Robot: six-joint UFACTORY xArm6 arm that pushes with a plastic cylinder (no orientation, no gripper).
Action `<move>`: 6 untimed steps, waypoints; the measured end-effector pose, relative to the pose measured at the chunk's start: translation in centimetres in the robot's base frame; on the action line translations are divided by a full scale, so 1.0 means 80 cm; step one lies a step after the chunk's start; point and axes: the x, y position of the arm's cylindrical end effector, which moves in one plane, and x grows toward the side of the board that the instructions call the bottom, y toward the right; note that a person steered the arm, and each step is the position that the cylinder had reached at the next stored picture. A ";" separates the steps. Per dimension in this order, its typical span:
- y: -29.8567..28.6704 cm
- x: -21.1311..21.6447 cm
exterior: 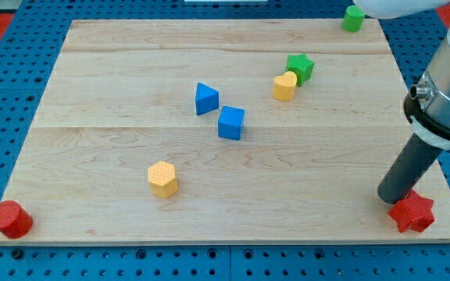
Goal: Move your arm towards the green star
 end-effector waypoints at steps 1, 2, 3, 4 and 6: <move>0.000 -0.020; 0.000 -0.069; 0.000 -0.139; 0.000 -0.204; 0.000 -0.233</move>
